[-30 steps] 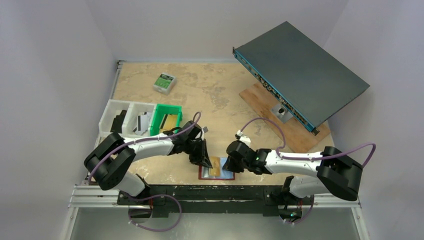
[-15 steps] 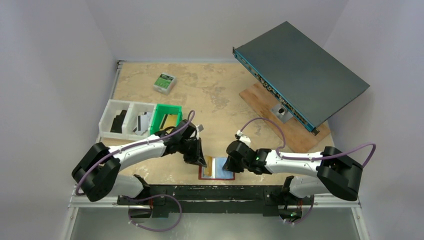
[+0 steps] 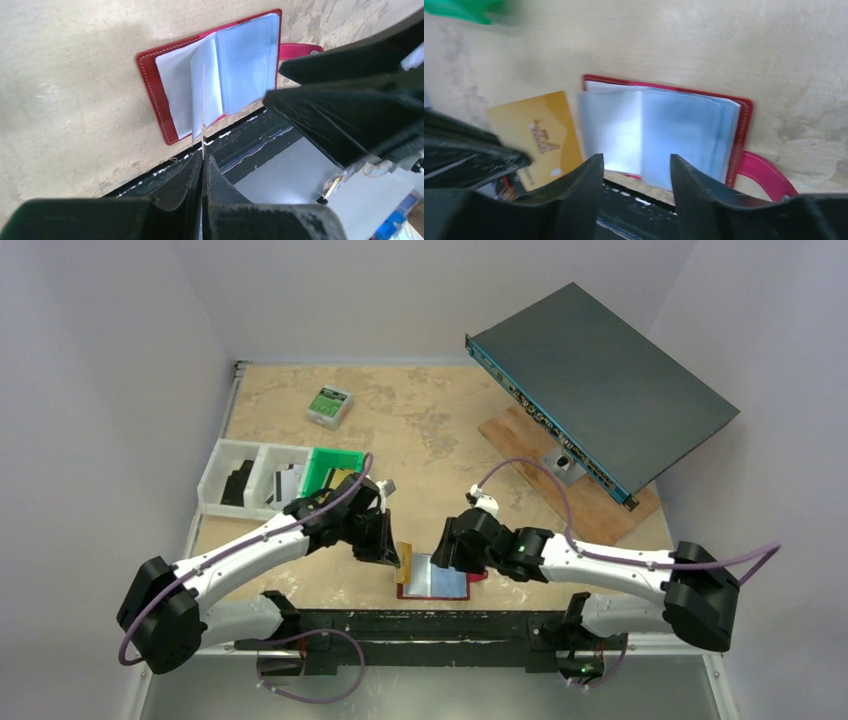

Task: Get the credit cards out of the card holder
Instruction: Place the credit card in the storage box.

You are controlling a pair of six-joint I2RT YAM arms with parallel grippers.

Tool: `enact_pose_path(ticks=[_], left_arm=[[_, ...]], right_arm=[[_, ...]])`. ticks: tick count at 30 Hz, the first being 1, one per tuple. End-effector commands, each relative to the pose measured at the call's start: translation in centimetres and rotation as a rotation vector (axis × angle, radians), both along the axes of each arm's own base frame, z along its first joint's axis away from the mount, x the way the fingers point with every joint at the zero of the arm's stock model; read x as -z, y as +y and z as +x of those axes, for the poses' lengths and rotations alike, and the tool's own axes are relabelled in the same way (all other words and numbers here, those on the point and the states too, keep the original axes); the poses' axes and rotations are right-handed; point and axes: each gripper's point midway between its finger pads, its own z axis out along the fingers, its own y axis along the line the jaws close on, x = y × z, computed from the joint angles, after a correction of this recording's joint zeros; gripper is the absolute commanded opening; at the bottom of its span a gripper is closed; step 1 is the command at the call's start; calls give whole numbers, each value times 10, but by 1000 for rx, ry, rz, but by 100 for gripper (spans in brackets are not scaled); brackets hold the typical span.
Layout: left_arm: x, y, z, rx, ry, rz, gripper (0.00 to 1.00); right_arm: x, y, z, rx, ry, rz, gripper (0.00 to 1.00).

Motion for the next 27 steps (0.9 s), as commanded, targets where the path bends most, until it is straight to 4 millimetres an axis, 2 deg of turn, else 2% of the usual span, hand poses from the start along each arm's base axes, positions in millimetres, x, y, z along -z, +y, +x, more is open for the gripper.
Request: enact_pose_path(ticks=[1,3,6,8,12,15,17,21,24,27], left_arm=[[-34,18,20,-38,-125,47,0],[-47,34,29,-69,-185,107,0],[-68,62,44,-135,-267,238,0],[-81,85,55,-187,-313,349,0],[-102,134,82,-291,-379,637,0],[-118,157,104,-343,-423,809,0],[-122,164,119,-358,-427,875,0],[-112,170,147,-342,-399,980,0],[-100,170,166,-313,-367,1027,0],[-83,161,183,-265,-340,1021,0]], right_arm=[[-65,16,21,-7,-149,110,60],[-77,16,24,-8,-176,114,76],[-82,11,27,1,-194,95,90],[-82,9,28,3,-198,86,93],[-80,10,27,-8,-195,82,93],[-81,11,27,-15,-195,77,93],[-82,11,26,-23,-195,75,93],[-79,9,25,-35,-196,65,93],[-78,7,24,-36,-194,57,94],[-78,5,22,-35,-195,60,93]])
